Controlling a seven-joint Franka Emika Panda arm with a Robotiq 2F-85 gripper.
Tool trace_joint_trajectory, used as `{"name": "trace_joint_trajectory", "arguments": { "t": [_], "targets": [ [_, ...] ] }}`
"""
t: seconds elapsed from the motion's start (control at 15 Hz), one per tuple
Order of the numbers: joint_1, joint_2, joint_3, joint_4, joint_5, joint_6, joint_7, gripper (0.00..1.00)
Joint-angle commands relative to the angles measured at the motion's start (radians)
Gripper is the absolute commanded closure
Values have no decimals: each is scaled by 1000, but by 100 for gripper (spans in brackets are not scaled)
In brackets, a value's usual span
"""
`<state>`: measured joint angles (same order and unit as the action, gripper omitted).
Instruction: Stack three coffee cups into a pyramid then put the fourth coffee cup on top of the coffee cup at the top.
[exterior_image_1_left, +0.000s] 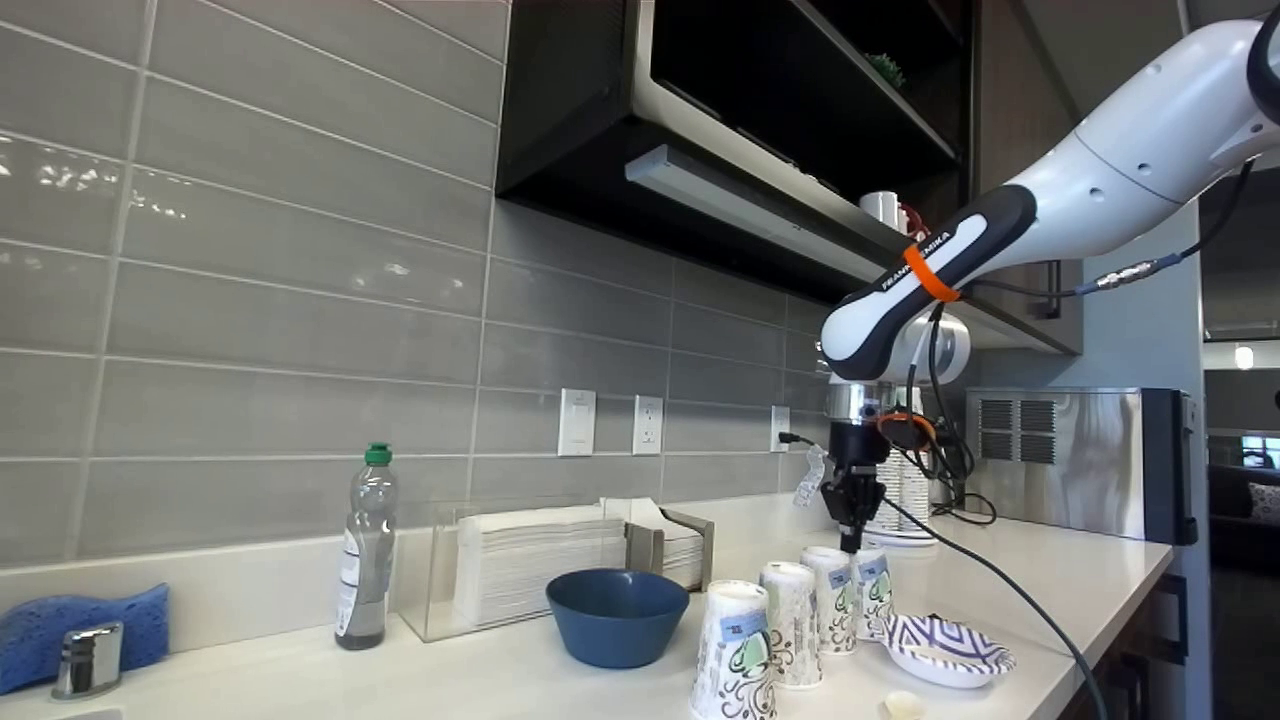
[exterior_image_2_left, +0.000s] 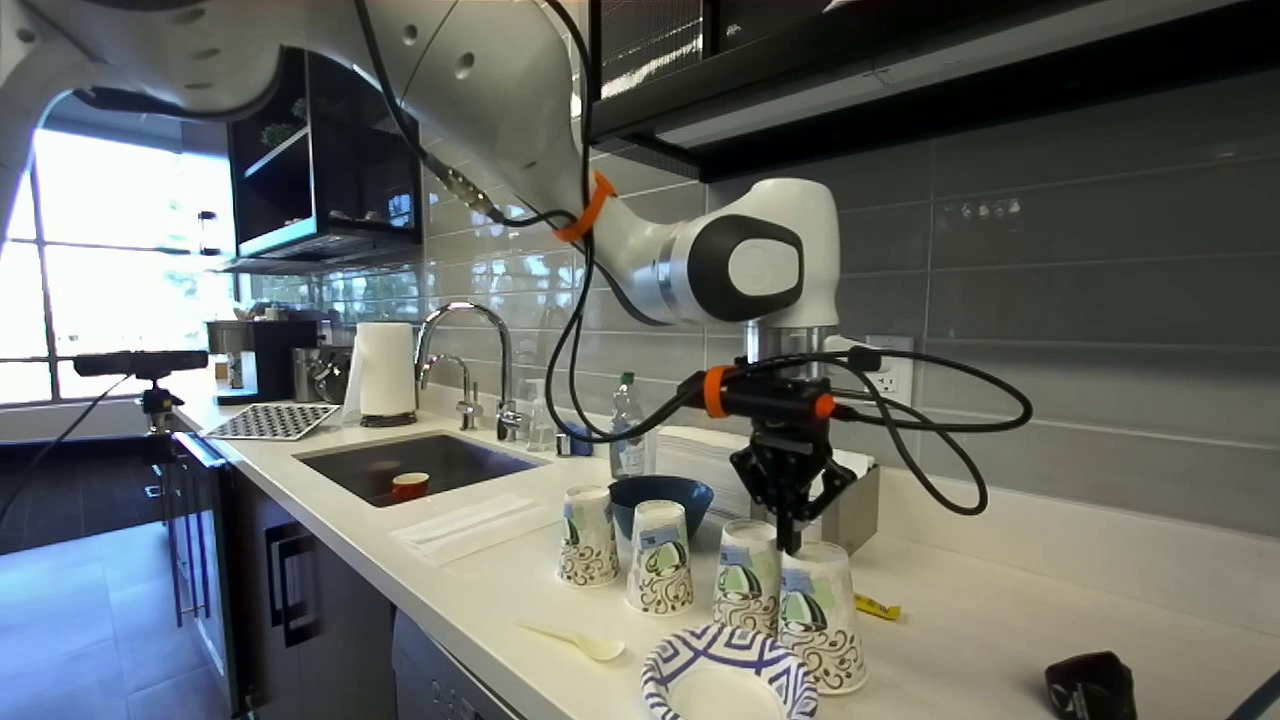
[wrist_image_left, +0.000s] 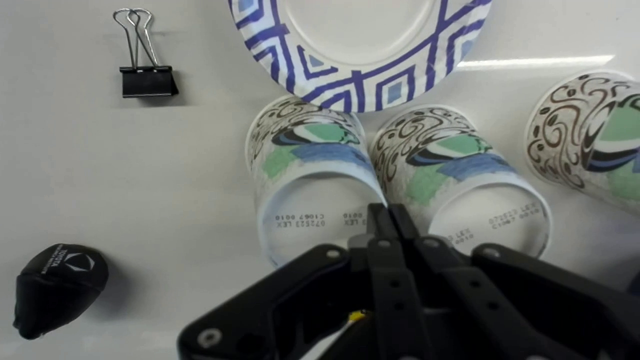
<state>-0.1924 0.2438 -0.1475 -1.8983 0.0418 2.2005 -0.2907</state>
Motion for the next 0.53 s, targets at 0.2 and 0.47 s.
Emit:
{"name": "trace_joint_trajectory", "arguments": {
  "t": [0.2, 0.47],
  "targets": [
    [-15, -12, 8, 25, 12, -23, -10, 45],
    [1, -50, 14, 11, 1, -29, 4, 17]
  ]
}}
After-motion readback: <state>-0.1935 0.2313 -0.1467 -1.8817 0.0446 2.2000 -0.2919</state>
